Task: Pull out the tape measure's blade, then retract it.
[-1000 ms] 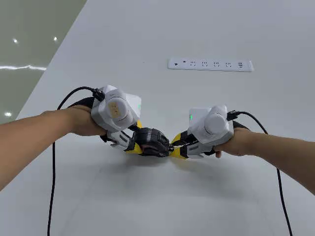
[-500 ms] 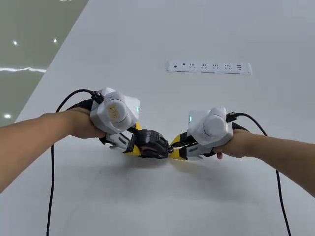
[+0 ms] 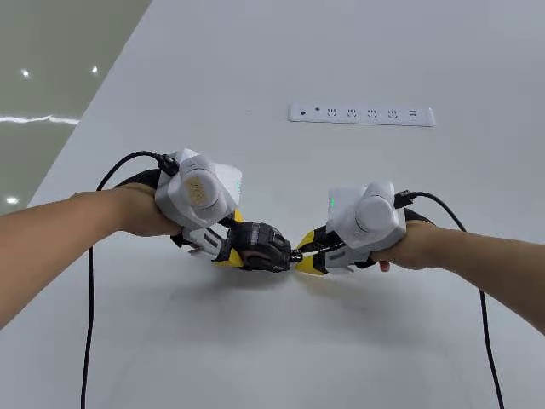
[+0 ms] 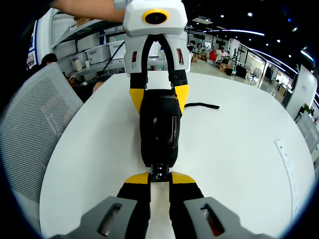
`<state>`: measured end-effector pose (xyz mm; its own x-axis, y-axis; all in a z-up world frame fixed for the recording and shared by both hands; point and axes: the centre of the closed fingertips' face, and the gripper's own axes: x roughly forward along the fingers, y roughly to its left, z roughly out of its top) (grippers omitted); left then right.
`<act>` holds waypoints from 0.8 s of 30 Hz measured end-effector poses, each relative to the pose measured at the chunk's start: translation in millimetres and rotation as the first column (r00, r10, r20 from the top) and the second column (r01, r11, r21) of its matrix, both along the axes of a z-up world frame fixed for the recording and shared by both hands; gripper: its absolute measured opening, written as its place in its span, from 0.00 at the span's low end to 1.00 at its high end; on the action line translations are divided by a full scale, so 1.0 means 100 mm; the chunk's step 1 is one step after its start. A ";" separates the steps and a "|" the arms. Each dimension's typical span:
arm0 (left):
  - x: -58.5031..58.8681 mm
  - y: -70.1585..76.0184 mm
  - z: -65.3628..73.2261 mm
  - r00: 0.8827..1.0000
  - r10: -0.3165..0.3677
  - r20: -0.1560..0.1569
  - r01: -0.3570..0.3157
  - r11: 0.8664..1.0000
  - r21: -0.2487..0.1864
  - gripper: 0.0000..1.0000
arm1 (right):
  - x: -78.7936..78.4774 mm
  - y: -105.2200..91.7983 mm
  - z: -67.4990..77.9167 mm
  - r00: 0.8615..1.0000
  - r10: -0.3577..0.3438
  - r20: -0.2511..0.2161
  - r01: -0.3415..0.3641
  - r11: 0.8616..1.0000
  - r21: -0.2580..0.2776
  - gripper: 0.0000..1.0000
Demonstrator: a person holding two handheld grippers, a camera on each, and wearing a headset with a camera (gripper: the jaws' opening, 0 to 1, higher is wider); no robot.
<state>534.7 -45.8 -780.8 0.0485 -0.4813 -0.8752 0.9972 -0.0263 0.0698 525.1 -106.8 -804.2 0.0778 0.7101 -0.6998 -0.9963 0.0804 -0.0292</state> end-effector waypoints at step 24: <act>-0.02 -0.02 0.01 1.000 0.001 0.000 -0.001 1.000 0.006 0.26 | 0.00 -0.11 0.01 1.000 0.005 0.002 -0.005 1.000 -0.007 0.12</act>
<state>532.9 -47.3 -779.6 0.0494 -0.4758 -0.8782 0.9972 -0.0253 0.0699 524.9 -118.1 -803.1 0.0756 0.7055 -0.7047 -0.9967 0.0748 -0.0321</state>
